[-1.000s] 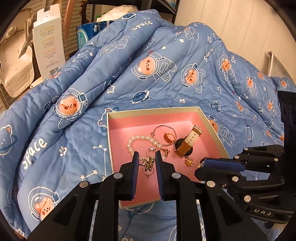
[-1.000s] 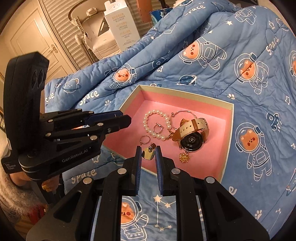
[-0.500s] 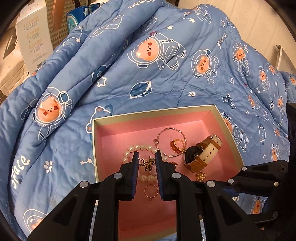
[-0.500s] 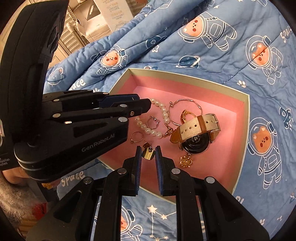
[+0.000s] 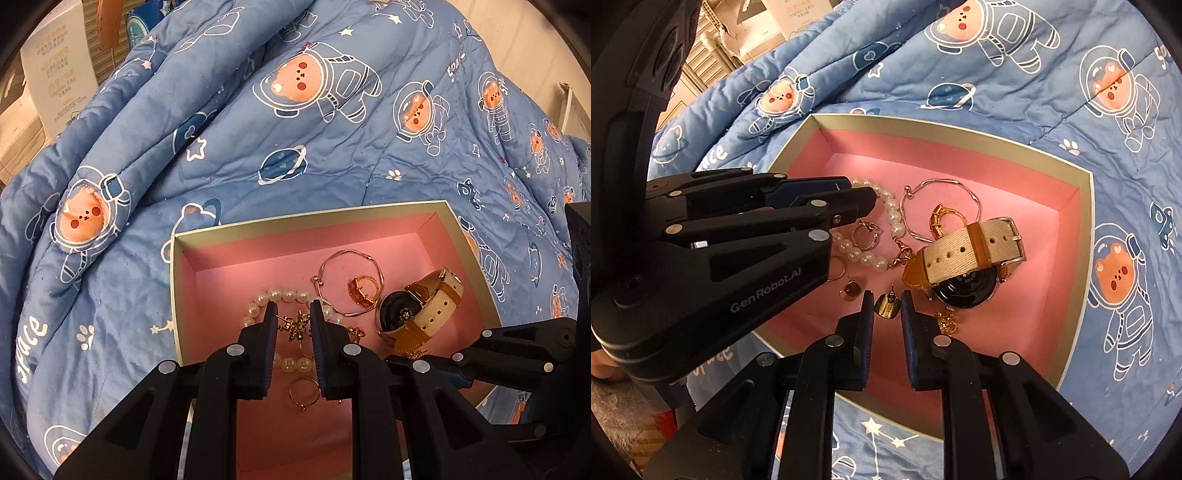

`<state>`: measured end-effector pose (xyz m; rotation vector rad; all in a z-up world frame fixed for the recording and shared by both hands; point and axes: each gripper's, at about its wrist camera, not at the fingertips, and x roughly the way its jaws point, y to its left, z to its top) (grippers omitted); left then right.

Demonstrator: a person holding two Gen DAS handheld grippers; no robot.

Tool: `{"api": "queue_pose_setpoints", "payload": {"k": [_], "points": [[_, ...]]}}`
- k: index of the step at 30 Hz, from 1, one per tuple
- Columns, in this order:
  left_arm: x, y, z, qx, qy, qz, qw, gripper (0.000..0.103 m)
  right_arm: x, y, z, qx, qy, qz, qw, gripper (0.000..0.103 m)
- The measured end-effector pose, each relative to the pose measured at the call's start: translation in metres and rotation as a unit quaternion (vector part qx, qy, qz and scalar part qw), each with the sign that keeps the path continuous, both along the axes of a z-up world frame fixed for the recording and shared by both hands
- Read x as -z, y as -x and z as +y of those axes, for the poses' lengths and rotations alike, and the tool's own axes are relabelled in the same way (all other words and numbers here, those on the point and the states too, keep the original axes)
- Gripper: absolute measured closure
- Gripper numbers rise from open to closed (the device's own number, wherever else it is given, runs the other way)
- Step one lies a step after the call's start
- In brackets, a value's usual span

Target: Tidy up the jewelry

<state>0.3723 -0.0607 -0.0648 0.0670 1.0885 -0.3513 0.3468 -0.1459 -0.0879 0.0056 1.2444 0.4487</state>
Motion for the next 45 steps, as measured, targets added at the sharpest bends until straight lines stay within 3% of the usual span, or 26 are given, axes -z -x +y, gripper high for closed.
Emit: {"api": "queue_pose_setpoints", "payload": {"k": [7, 10, 12, 20, 22, 26, 29, 31, 35, 40, 42, 45], "points": [[0.0, 0.0, -0.001, 0.003, -0.003, -0.003, 1.0, 0.084, 0.005, -0.003, 0.0, 0.002, 0.002, 0.0, 1.0, 0.087], [-0.002, 0.001, 0.001, 0.002, -0.002, -0.007, 1.0, 0.074, 0.005, -0.002, 0.002, -0.003, 0.003, -0.003, 1.0, 0.086], [-0.004, 0.002, 0.002, -0.001, -0.002, -0.014, 0.9999, 0.063, 0.005, -0.001, 0.001, -0.003, 0.002, -0.005, 1.0, 0.077], [-0.021, 0.009, 0.004, -0.001, -0.002, -0.041, 0.9992, 0.046, 0.001, 0.003, 0.002, 0.006, -0.008, -0.011, 1.0, 0.071], [-0.026, 0.011, 0.006, -0.003, 0.0, -0.046, 0.9989, 0.042, -0.001, 0.004, 0.001, 0.009, -0.013, -0.013, 1.0, 0.064], [-0.034, 0.017, 0.011, -0.018, -0.013, -0.064, 0.9977, 0.031, -0.008, 0.009, 0.0, 0.016, -0.03, -0.018, 0.999, 0.064], [-0.045, 0.028, 0.026, -0.06, -0.02, -0.09, 0.9939, 0.021, -0.017, 0.018, -0.005, 0.025, -0.036, -0.033, 0.998, 0.06], [-0.054, 0.041, 0.036, -0.076, -0.008, -0.111, 0.9909, 0.017, -0.025, 0.026, -0.01, 0.037, -0.039, -0.053, 0.997, 0.037], [-0.069, 0.069, 0.054, -0.094, 0.007, -0.144, 0.985, 0.008, -0.04, 0.047, -0.015, 0.048, -0.028, -0.091, 0.994, 0.035], [-0.077, 0.102, 0.069, -0.112, 0.008, -0.168, 0.9794, 0.007, -0.055, 0.075, -0.029, 0.068, -0.008, -0.14, 0.988, 0.033], [-0.077, 0.116, 0.071, -0.111, 0.007, -0.173, 0.9786, 0.007, -0.059, 0.088, -0.031, 0.074, -0.001, -0.163, 0.984, 0.023], [-0.074, 0.138, 0.069, -0.106, -0.003, -0.183, 0.9774, 0.007, -0.066, 0.108, -0.035, 0.081, 0.006, -0.195, 0.977, 0.023]]}}
